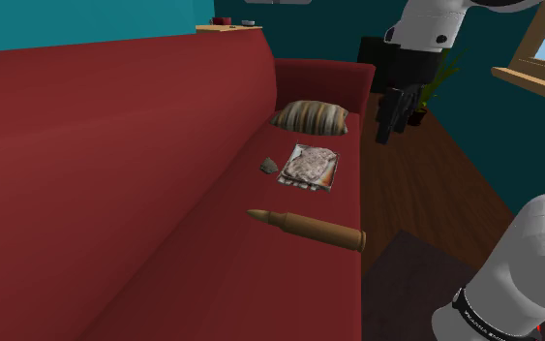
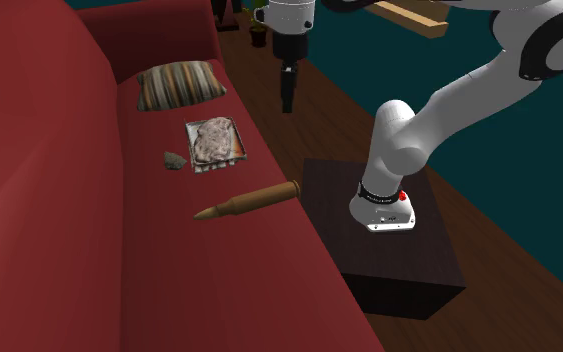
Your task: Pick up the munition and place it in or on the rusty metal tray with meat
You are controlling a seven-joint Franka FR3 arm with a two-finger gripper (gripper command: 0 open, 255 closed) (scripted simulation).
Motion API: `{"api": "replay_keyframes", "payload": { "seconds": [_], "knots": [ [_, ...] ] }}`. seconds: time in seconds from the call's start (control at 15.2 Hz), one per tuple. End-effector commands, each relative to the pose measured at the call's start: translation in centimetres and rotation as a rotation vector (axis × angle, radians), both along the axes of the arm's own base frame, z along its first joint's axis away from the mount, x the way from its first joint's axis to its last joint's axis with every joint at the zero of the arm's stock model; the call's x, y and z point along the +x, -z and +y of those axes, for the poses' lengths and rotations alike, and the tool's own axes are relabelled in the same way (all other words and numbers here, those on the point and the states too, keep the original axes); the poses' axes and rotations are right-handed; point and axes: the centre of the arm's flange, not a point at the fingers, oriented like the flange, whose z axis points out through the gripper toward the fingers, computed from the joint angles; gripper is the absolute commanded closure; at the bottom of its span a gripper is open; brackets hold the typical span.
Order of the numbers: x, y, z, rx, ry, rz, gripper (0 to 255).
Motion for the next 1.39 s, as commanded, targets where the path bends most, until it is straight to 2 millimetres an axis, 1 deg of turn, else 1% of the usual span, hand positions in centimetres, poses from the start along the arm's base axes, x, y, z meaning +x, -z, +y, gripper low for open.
{"api": "replay_keyframes", "payload": {
  "seconds": [0.0,0.33,0.66,0.99,1.32],
  "knots": [
    [0.0,0.0,0.0,0.0,0.0,0.0,0],
    [3.8,5.4,1.0,0.078,-0.085,0.027,0],
    [7.4,10.7,2.8,0.155,-0.17,0.054,0],
    [10.7,16.0,5.2,0.233,-0.255,0.081,0],
    [13.5,21.1,8.3,0.31,-0.339,0.108,0]
  ]
}}
